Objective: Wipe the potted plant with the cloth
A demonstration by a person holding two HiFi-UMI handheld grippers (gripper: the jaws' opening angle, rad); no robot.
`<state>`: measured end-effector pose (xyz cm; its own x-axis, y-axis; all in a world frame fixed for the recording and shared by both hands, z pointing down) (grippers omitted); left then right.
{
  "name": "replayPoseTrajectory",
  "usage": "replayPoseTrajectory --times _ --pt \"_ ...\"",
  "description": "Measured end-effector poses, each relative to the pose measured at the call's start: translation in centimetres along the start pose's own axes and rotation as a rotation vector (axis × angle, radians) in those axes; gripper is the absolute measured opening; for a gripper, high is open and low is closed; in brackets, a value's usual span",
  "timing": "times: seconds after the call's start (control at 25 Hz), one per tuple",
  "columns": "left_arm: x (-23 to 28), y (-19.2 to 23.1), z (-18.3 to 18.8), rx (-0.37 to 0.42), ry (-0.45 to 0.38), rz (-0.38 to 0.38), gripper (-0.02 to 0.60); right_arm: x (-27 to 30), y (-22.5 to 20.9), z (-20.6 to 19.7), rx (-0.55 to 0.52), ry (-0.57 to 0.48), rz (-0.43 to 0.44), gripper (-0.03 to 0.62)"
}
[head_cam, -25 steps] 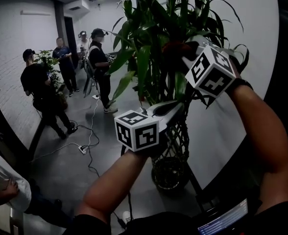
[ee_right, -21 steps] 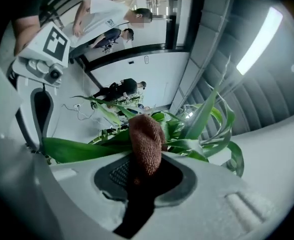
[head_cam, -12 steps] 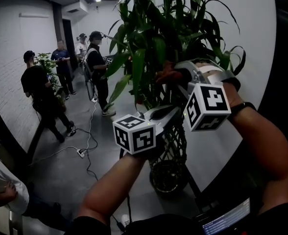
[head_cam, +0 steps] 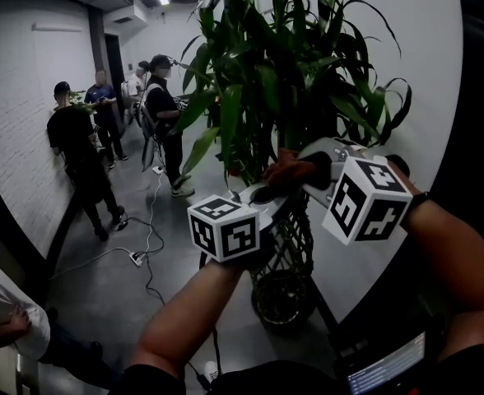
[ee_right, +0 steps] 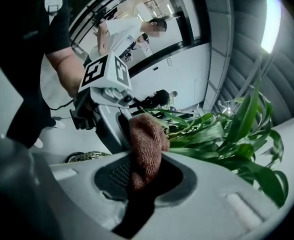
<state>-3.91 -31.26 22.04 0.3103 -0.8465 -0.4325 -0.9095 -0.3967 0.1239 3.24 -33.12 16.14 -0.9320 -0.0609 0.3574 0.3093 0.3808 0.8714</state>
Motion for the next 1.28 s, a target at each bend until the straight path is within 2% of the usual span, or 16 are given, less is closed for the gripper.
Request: replayPoseTrajectory --times 0.24,0.36,0.48,0.68,0.84,0.92,1.08,1.28 --pt "-0.2 0.1 -0.3 0.007 0.014 0.007 0.017 0.0 0.7 -0.1 0.108 -0.025 0.074 0.064" --pt "-0.4 0.1 -0.2 0.006 0.004 0.004 0.017 -0.3 0.2 0.2 0.119 -0.039 0.073 0.064" --pt "-0.6 -0.1 0.1 0.009 -0.005 0.0 0.017 -1.2 -2.3 1.2 0.077 -0.07 -0.046 0.063" --pt "-0.6 -0.1 0.3 0.002 -0.001 0.003 0.017 -1.7 -8.7 2.3 -0.072 -0.069 -0.401 0.064" --pt "-0.7 -0.2 0.5 0.001 -0.002 0.007 0.017 -0.3 -12.1 2.6 -0.148 -0.037 -0.514 0.063" --pt "-0.6 -0.1 0.7 0.004 -0.001 0.01 0.017 0.8 -13.1 2.4 -0.244 0.024 -0.546 0.063" --pt "-0.5 0.0 0.9 0.007 0.002 0.015 0.017 3.3 -13.4 1.9 -0.409 0.153 -0.527 0.064" --pt "-0.5 -0.1 0.8 0.007 0.003 0.017 0.017 4.6 -11.1 1.4 -0.452 0.192 -0.434 0.063"
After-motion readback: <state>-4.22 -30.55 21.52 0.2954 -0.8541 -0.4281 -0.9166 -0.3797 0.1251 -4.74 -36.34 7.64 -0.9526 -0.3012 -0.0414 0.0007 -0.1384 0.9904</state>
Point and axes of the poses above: the fingertips, and each gripper's own axes: x forward along the fingers, y to its left, z out of its top, the point moved 7 cm from there along -x, backward along the fingers, and after that the axes turned 14 degrees about -y, right-handed, at the moved point
